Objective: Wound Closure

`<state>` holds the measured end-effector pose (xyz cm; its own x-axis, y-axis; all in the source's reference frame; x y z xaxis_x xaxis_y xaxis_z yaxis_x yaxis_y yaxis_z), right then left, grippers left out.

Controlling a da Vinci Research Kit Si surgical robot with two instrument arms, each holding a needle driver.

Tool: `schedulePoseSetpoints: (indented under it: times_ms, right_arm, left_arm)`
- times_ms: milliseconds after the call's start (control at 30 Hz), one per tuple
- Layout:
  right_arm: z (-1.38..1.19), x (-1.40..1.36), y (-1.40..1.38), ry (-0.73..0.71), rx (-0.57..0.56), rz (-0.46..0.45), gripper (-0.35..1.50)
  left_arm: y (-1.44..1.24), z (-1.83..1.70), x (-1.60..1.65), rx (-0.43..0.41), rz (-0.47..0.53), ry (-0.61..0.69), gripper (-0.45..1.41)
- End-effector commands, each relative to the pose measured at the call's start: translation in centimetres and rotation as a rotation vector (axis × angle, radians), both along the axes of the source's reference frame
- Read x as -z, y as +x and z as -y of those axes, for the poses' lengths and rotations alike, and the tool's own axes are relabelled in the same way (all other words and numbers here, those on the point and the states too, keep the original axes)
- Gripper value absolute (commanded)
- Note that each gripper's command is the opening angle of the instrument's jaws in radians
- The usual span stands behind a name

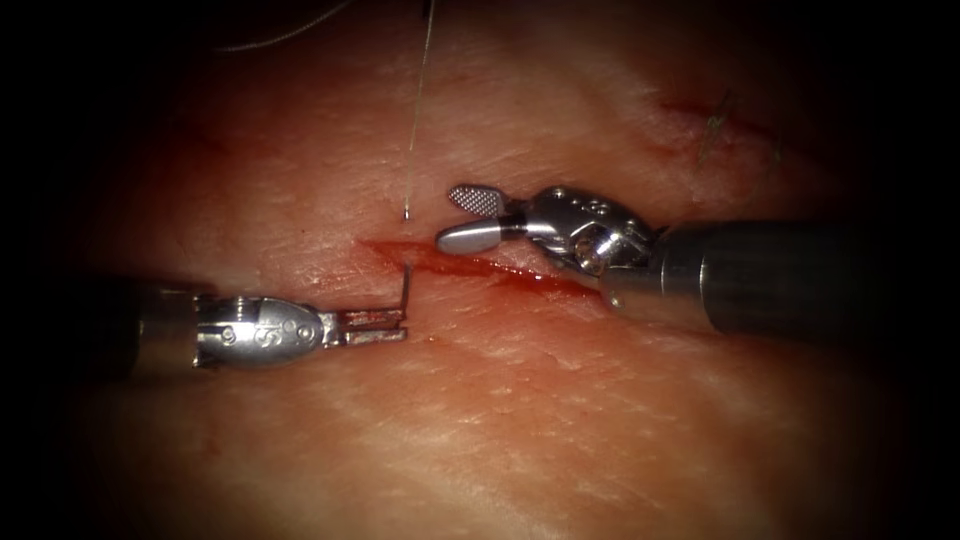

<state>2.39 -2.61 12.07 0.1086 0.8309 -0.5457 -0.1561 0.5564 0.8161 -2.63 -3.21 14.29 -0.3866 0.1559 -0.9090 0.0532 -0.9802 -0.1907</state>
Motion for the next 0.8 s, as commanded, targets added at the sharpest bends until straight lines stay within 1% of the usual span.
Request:
schedulePoseSetpoints:
  times_ms: [33, 167, 300, 367, 533, 567, 800]
  right_arm:
    - [0.02, -0.05, 0.04, 0.000, 0.003, -0.002, 1.25]
    - [0.04, -0.05, 0.01, -0.030, 0.013, -0.006, 1.25]
    - [0.10, -0.03, 0.00, -0.031, 0.025, -0.015, 1.20]
    - [0.13, -0.01, 0.01, -0.031, 0.026, -0.016, 1.20]
    - [0.22, 0.07, 0.03, -0.019, 0.028, -0.020, 1.16]
    - [0.24, 0.09, 0.04, -0.001, 0.030, -0.023, 1.13]
    - [0.28, 0.12, 0.05, 0.025, 0.051, -0.029, 1.13]
  left_arm:
    - [-0.04, 0.05, 0.01, -0.003, 0.012, 0.018, -0.45]
    - [-0.03, 0.08, 0.14, -0.018, 0.026, 0.036, -0.45]
    - [-0.05, 0.06, 0.29, -0.024, 0.044, 0.047, -0.45]
    - [-0.05, 0.02, 0.37, -0.005, 0.039, 0.052, -0.45]
    - [-0.01, -0.13, 0.57, 0.030, 0.024, 0.007, -0.45]
    - [0.01, -0.17, 0.62, 0.041, 0.023, 0.003, -0.45]
    - [0.05, -0.12, 0.67, 0.046, 0.020, -0.005, -0.45]
